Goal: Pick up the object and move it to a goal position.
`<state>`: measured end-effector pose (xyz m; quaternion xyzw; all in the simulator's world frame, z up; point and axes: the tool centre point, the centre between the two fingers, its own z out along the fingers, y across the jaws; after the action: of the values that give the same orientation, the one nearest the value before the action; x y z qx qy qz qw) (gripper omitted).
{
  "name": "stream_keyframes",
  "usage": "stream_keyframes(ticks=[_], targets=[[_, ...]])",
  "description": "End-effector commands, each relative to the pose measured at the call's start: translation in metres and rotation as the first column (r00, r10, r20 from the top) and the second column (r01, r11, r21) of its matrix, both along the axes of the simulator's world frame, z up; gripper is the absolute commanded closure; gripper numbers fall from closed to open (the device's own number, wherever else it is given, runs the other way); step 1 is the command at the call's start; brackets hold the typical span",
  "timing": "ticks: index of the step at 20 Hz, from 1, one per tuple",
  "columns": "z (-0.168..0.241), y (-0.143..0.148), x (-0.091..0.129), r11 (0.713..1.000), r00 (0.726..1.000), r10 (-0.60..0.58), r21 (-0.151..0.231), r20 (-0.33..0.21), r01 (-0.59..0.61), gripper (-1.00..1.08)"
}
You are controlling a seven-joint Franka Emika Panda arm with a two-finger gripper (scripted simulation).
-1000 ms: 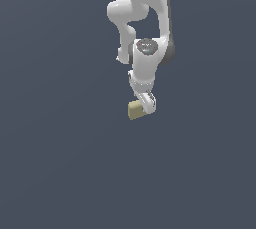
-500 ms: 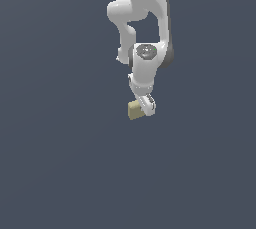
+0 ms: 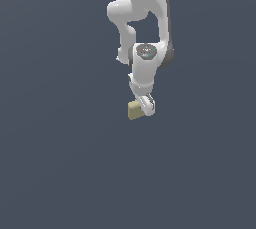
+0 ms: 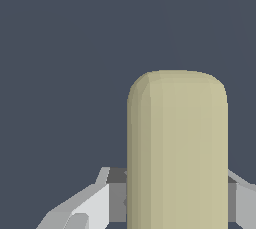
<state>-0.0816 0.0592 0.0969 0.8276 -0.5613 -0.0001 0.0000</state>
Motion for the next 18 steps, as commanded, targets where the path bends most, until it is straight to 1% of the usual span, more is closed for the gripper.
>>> stream_keyframes(ticks=[1,5,9,18], targets=[[0.003,-0.003,0.001,1.000,1.000,-0.001,0.000,0.001,0.001,1.08],[0.015,-0.016,0.006,1.000,1.000,-0.001,0.000,0.001,0.001,1.08],[0.035,-0.036,0.014,1.000,1.000,-0.001,0.000,0.001,0.001,1.08],[0.099,-0.103,0.040,1.000,1.000,-0.001,0.000,0.001,0.001,1.08]])
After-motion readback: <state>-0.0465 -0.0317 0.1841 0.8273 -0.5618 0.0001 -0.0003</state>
